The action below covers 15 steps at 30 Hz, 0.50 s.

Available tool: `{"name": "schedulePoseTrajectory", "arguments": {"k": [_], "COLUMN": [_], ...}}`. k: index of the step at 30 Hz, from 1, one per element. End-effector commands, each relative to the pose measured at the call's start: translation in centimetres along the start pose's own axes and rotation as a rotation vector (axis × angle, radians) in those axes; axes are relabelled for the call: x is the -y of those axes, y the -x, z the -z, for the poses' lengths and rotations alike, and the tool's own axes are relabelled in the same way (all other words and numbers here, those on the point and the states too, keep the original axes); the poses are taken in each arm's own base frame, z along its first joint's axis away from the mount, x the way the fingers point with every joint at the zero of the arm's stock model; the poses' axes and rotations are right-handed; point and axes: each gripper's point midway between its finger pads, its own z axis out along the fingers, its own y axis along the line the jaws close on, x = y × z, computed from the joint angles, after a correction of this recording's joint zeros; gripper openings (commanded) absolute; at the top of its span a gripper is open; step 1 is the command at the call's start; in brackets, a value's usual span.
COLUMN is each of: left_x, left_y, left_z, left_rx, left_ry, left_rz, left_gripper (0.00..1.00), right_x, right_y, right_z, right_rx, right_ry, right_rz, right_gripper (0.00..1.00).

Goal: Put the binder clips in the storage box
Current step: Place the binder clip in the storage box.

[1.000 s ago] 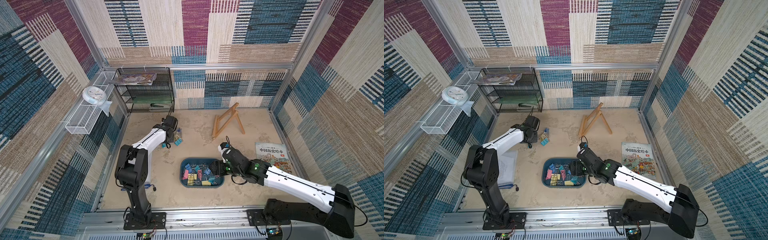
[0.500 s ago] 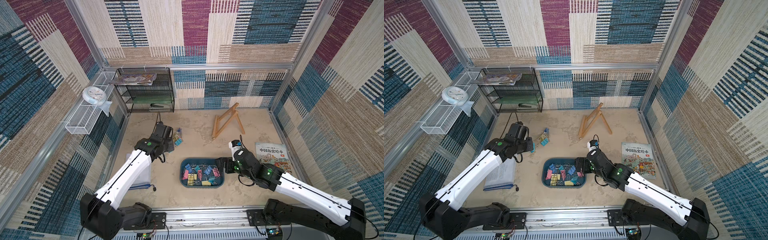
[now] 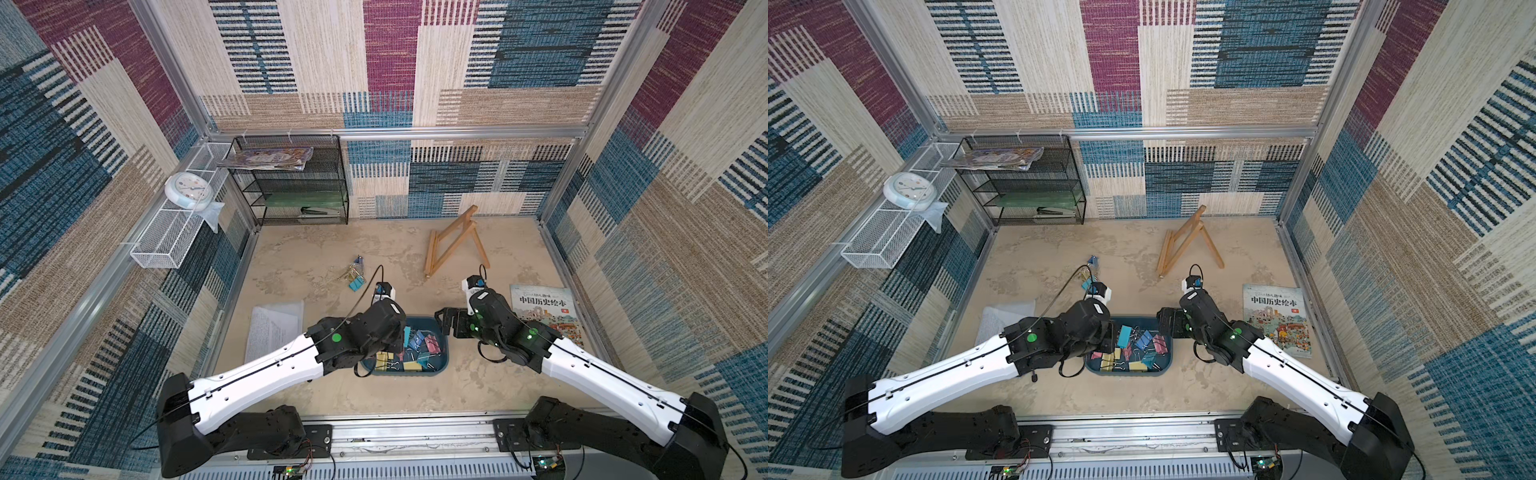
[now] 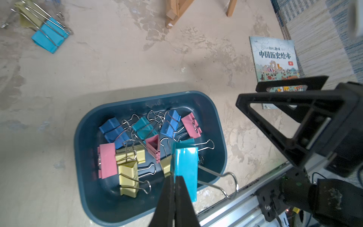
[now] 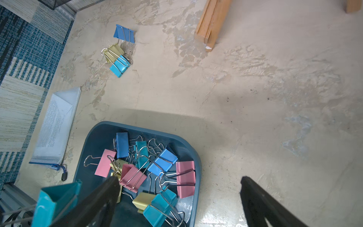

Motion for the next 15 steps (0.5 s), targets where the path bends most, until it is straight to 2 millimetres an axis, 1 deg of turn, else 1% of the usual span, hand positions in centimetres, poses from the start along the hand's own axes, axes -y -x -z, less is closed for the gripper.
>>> {"name": "schedulePoseTrajectory", "arguments": {"k": [1, 5, 8, 11, 15], "left_x": [1.7, 2.4, 2.1, 1.3, 0.3], "left_y": [0.1, -1.3, -2.3, -3.1, -4.1], "left_z": [-1.8, -4.3, -6.1, -7.6, -9.3], "left_rx": [0.039, 0.015, 0.009, -0.008, -0.026], "left_ry": [0.007, 0.039, 0.067, 0.116, 0.173], "left_rz": [0.013, -0.035, -0.066, -0.094, -0.110], "left_gripper": [0.00, 0.00, 0.00, 0.00, 0.00], "right_x": [-0.3, -0.3, -0.3, -0.5, -0.6], "right_y": [0.2, -0.2, -0.6, -0.7, -0.4], "right_z": [-0.1, -0.1, -0.1, 0.1, 0.8], "right_rx": [0.003, -0.009, -0.023, -0.033, -0.015], "right_ry": [0.022, 0.033, 0.042, 0.050, 0.064], "right_rz": [-0.021, -0.035, -0.042, -0.044, -0.051], "right_gripper": [1.00, 1.00, 1.00, 1.00, 1.00]}}
